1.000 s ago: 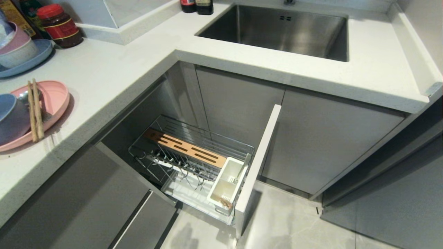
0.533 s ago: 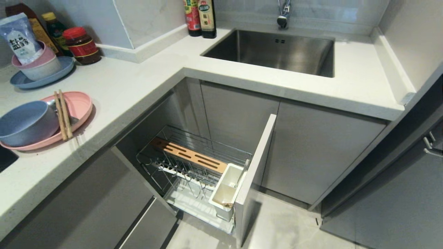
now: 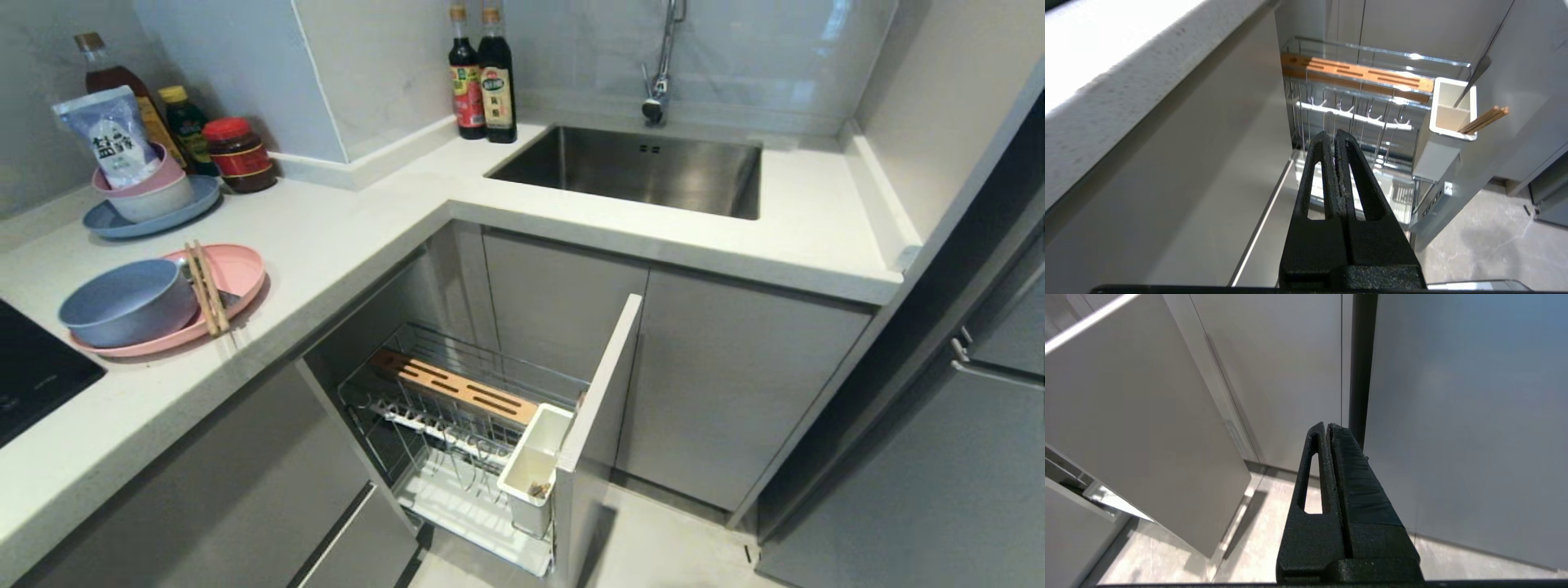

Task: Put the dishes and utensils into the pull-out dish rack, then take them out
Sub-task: Close the cupboard

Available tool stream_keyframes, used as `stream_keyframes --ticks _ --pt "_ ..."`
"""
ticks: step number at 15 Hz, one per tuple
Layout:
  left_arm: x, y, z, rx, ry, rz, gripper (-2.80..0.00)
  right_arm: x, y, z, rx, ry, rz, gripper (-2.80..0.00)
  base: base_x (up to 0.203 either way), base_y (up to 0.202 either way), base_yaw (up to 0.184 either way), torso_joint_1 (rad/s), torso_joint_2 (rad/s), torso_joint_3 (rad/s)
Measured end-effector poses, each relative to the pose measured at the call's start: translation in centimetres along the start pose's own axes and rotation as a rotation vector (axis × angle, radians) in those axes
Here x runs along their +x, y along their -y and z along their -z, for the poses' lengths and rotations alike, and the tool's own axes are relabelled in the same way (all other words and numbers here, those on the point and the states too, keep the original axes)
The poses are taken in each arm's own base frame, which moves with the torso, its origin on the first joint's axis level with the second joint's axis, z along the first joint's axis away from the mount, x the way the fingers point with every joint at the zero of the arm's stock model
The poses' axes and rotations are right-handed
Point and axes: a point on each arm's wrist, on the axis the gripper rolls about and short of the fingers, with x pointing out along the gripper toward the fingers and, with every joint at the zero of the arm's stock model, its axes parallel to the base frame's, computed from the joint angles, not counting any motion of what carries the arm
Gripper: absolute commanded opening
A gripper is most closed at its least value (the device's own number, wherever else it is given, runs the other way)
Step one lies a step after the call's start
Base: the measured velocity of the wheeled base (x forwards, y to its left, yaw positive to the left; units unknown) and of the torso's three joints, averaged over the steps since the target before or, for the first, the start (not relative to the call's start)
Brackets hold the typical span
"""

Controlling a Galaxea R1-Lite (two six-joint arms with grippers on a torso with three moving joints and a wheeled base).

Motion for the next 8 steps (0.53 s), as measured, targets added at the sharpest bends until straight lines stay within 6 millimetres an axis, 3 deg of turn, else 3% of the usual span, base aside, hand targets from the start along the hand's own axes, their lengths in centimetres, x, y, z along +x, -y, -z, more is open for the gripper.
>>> stream_keyframes --ticks 8 --pt "0.0 0.0 -0.01 0.0 0.0 0.0 -2.8 0.0 0.0 0.0 0.0 0.0 0.0 -2.8 0.0 0.0 0.0 0.003 0.0 0.201"
